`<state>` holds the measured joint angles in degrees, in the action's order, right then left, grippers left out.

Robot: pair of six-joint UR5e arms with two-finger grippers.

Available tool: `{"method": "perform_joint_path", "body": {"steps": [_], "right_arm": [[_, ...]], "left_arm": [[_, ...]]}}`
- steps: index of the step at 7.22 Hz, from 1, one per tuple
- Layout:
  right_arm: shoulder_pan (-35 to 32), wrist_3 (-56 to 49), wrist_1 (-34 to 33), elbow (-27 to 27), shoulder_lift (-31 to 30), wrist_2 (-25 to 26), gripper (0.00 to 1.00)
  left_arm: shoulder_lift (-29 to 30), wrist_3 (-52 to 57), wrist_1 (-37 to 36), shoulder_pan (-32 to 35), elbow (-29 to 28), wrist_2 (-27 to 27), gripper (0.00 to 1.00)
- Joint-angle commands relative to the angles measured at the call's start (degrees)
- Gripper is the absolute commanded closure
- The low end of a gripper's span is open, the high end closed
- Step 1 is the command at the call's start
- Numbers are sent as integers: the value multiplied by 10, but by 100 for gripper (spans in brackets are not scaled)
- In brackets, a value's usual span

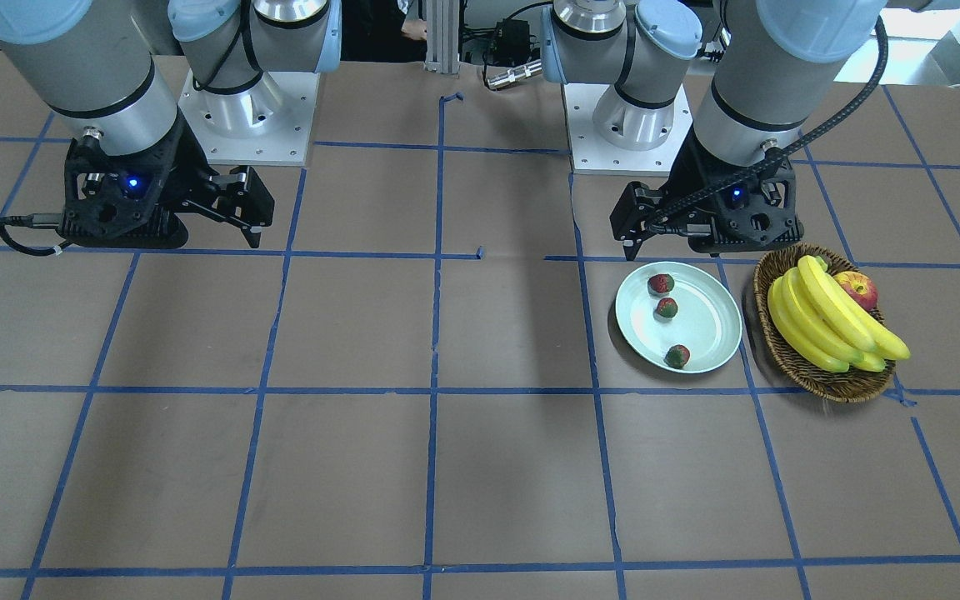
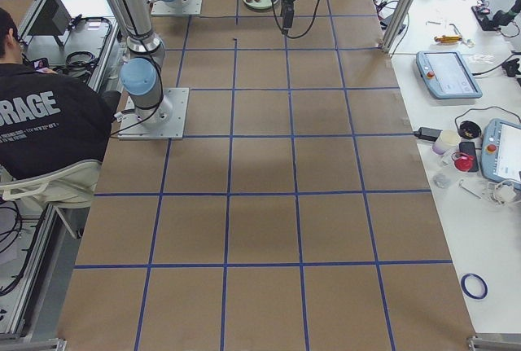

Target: Collect all strawberries into plate

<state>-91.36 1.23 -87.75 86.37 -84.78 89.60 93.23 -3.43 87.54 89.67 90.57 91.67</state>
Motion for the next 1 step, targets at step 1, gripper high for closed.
{"method": "perform_joint_path", "body": {"steps": [1], "right_arm": [[0,0,0,0,0,1,0]], "left_arm": [[0,0,0,1,3,0,0]]}}
